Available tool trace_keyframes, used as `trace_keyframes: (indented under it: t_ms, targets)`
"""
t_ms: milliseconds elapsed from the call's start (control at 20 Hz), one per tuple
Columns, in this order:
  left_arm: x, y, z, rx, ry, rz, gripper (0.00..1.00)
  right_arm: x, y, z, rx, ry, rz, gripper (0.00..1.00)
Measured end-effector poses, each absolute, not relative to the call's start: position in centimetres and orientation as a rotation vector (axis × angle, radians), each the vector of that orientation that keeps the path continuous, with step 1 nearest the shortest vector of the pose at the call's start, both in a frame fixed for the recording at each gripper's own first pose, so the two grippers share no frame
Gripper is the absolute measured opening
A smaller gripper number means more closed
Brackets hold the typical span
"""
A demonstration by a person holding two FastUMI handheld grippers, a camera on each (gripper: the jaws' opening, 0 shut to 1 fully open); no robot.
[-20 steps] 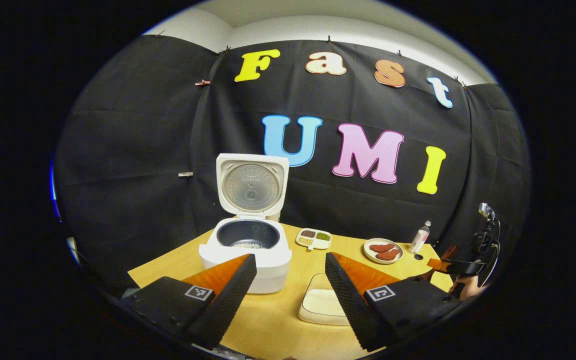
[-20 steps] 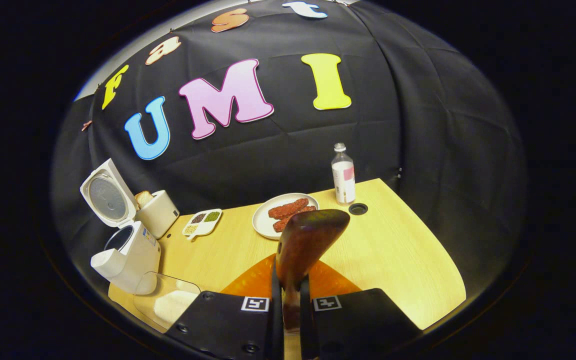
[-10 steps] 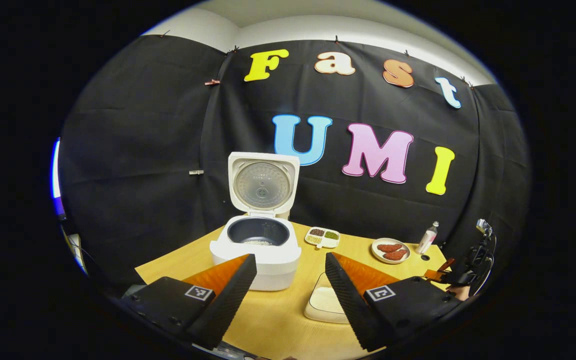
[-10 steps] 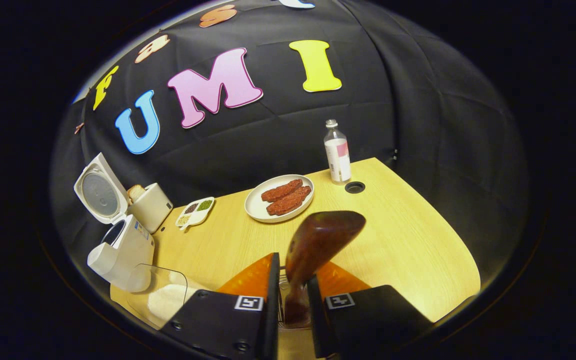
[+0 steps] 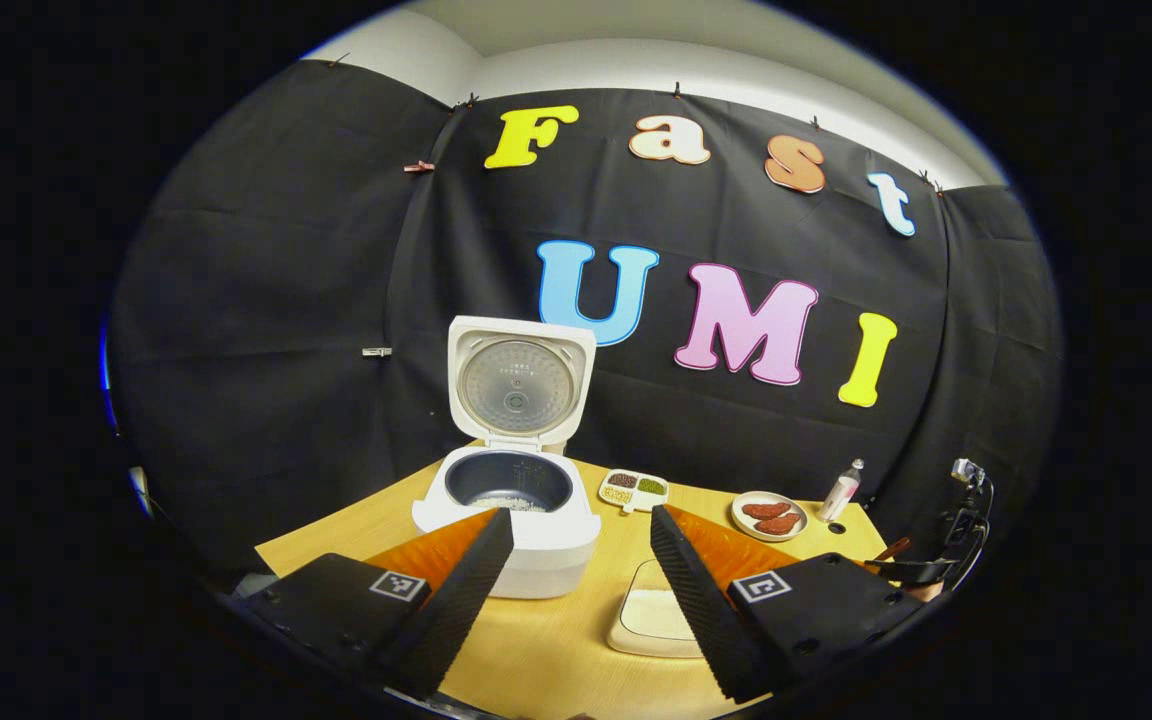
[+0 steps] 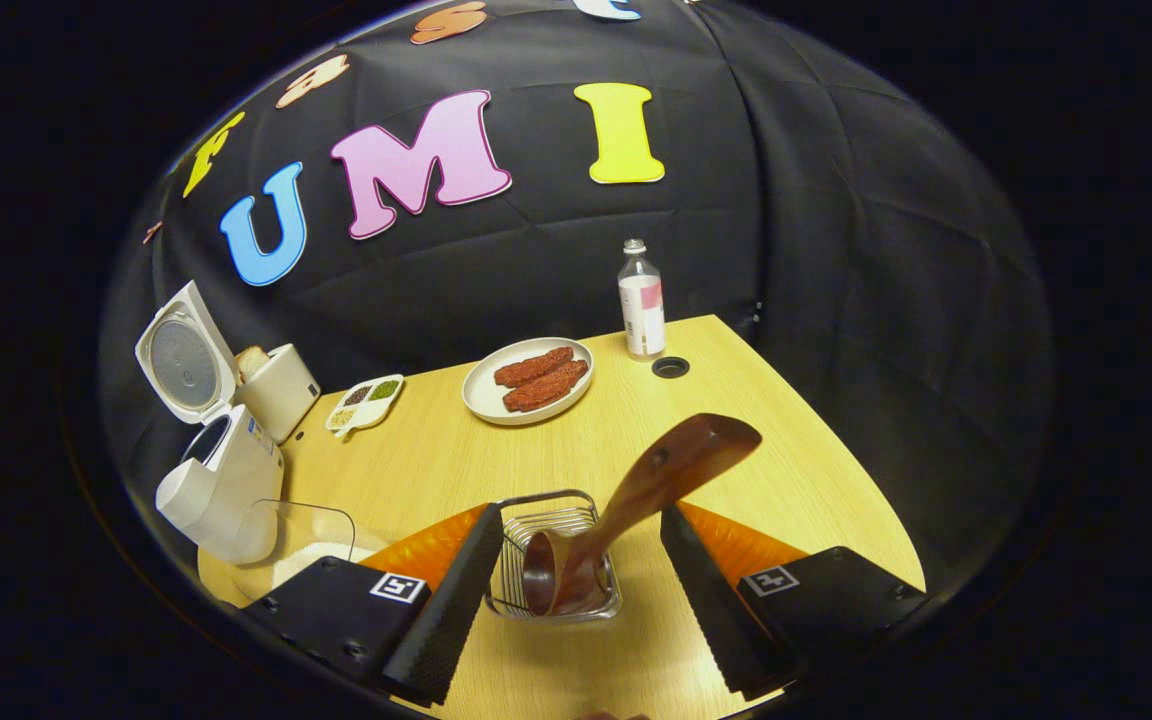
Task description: Close the left gripper, press the button to open the rice cooker; take a wooden spoon from the chopstick holder with the right hand, scoop a spoonful of rice and pour it into the rice cooker, then put the wooden spoon back into the chopstick holder.
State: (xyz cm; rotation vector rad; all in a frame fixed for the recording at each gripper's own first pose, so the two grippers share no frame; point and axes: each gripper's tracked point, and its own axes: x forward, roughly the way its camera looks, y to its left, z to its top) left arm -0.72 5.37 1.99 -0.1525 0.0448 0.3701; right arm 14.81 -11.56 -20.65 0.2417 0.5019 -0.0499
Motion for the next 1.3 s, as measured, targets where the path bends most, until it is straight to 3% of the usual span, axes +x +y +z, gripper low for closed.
trace_keyframes:
  t_ms: [300, 650, 1000, 1300]
  targets:
    - [0.7, 9.0, 4.8, -0.109, 0.006, 0.345, 0.95, 10.3, -13.4, -18.8, 0.199, 0.487, -0.109, 0.99]
    - [5.9, 13.2, 12.8, -0.097, -0.085, 0.258, 0.95, 4.6, -12.7, -15.4, 0.198, 0.45, -0.132, 0.99]
    - [11.7, 18.5, 21.5, -0.009, -0.152, 0.325, 0.95, 1.9, -10.8, -11.0, 0.095, 0.373, -0.072, 0.99]
    - [18.4, 22.3, 23.6, 0.024, -0.084, 0.359, 0.95, 1.3, -10.2, -8.3, 0.101, 0.327, -0.062, 0.99]
